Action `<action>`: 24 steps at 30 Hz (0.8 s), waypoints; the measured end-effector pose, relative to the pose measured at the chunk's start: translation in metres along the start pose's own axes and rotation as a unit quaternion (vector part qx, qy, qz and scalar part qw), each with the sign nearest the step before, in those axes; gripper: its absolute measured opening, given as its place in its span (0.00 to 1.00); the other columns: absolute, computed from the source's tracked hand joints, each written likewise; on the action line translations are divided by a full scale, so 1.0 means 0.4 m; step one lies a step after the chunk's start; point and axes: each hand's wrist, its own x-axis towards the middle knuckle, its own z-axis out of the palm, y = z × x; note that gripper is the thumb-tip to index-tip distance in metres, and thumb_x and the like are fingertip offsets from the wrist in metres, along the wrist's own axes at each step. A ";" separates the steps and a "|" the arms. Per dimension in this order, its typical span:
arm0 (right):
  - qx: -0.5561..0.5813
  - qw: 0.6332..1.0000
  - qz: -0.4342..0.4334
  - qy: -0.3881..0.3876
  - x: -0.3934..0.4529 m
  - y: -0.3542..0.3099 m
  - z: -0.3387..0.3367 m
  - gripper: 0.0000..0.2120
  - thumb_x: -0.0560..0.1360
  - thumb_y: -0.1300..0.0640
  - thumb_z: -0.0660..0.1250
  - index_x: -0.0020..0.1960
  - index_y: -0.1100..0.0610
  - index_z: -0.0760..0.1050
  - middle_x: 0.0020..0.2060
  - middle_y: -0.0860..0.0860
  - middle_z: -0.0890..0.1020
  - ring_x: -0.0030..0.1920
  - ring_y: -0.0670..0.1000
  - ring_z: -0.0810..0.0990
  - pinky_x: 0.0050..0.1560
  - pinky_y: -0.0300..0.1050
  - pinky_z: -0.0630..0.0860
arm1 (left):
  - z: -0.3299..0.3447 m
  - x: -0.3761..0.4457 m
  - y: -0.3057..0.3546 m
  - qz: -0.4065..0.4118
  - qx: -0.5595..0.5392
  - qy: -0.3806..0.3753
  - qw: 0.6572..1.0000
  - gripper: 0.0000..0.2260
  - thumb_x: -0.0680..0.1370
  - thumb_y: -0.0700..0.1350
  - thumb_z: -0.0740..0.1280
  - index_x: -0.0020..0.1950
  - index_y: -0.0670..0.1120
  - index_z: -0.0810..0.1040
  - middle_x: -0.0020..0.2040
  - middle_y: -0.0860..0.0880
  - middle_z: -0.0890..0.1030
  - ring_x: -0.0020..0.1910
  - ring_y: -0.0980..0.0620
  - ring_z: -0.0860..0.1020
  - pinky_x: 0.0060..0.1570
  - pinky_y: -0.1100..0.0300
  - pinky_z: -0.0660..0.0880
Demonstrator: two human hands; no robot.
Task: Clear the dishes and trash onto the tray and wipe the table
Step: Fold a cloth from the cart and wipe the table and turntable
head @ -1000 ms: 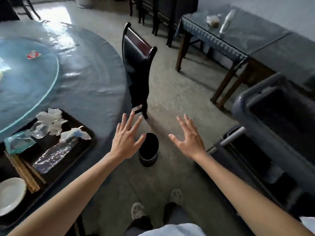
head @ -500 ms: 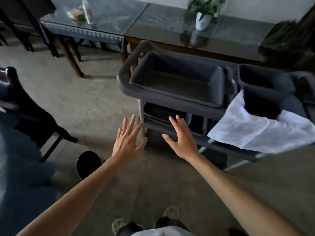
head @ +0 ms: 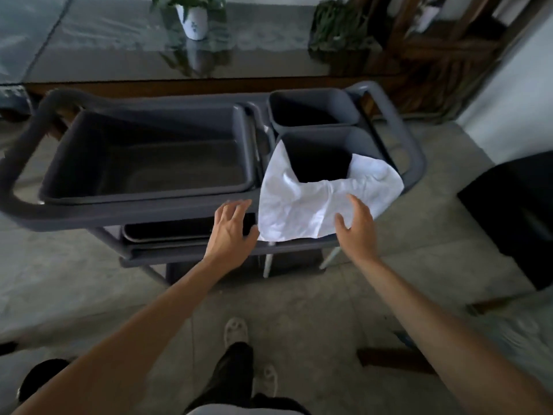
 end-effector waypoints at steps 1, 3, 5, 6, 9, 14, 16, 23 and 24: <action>0.001 1.000 0.023 0.016 0.027 0.020 -0.027 0.26 0.81 0.62 0.68 0.76 0.65 0.67 0.73 0.62 0.73 0.74 0.61 0.70 0.73 0.51 0.65 | 0.010 0.039 0.016 -0.004 -0.006 -0.005 1.000 0.27 0.79 0.46 0.67 0.77 0.43 0.66 0.72 0.42 0.70 0.73 0.39 0.62 0.71 0.45 0.64; -0.012 0.997 0.065 0.034 0.086 0.058 -0.075 0.27 0.81 0.61 0.67 0.77 0.64 0.66 0.74 0.61 0.72 0.74 0.61 0.70 0.72 0.50 0.65 | 0.029 0.114 0.038 -0.013 -0.014 -0.013 1.000 0.28 0.80 0.49 0.66 0.78 0.45 0.63 0.73 0.43 0.69 0.73 0.41 0.61 0.70 0.46 0.63; -0.031 0.995 0.088 0.037 0.152 0.093 -0.112 0.28 0.80 0.62 0.66 0.78 0.64 0.64 0.75 0.61 0.71 0.75 0.61 0.68 0.74 0.51 0.64 | 0.051 0.185 0.049 -0.012 -0.008 -0.023 1.000 0.29 0.80 0.51 0.65 0.79 0.46 0.61 0.74 0.44 0.69 0.73 0.41 0.62 0.71 0.46 0.62; -0.041 0.994 0.095 0.035 0.182 0.110 -0.126 0.29 0.80 0.62 0.66 0.79 0.63 0.63 0.75 0.62 0.70 0.76 0.62 0.67 0.74 0.52 0.64 | 0.063 0.215 0.051 -0.012 -0.001 -0.031 0.999 0.30 0.80 0.53 0.65 0.79 0.46 0.60 0.74 0.44 0.69 0.72 0.41 0.63 0.70 0.45 0.63; -0.083 0.990 0.113 0.018 0.271 0.145 -0.154 0.32 0.79 0.63 0.66 0.81 0.60 0.60 0.77 0.61 0.68 0.76 0.62 0.66 0.75 0.55 0.63 | 0.091 0.284 0.051 -0.027 0.024 -0.060 0.998 0.30 0.79 0.54 0.65 0.78 0.47 0.60 0.69 0.43 0.73 0.67 0.41 0.71 0.66 0.42 0.69; -0.139 0.987 0.079 -0.001 0.348 0.182 -0.155 0.33 0.75 0.66 0.68 0.79 0.56 0.65 0.67 0.58 0.78 0.70 0.61 0.73 0.73 0.56 0.66 | 0.093 0.322 0.026 -0.055 -0.030 -0.015 0.998 0.22 0.77 0.47 0.69 0.71 0.46 0.70 0.52 0.44 0.80 0.54 0.40 0.77 0.54 0.44 0.75; -0.121 0.991 0.061 -0.003 0.347 0.192 -0.155 0.29 0.76 0.66 0.69 0.75 0.54 0.70 0.55 0.56 0.82 0.59 0.60 0.78 0.63 0.53 0.73 | 0.087 0.327 0.021 -0.049 -0.063 -0.022 0.997 0.19 0.78 0.45 0.68 0.69 0.47 0.73 0.44 0.45 0.81 0.48 0.41 0.78 0.48 0.45 0.78; -0.023 0.998 0.028 -0.060 0.376 0.200 -0.200 0.16 0.76 0.62 0.72 0.60 0.47 0.79 0.32 0.45 0.70 0.32 0.44 0.72 0.39 0.33 0.70 | 0.062 0.336 0.008 -0.029 -0.162 -0.016 0.986 0.10 0.81 0.42 0.68 0.57 0.56 0.83 0.39 0.46 0.79 0.31 0.53 0.73 0.33 0.66 0.71; -0.006 0.997 0.022 -0.074 0.386 0.196 -0.210 0.14 0.76 0.62 0.72 0.57 0.46 0.81 0.31 0.44 0.69 0.31 0.44 0.70 0.37 0.32 0.68 | 0.056 0.339 0.007 -0.038 -0.170 -0.005 0.985 0.10 0.80 0.42 0.68 0.54 0.57 0.84 0.41 0.49 0.80 0.30 0.54 0.72 0.32 0.68 0.70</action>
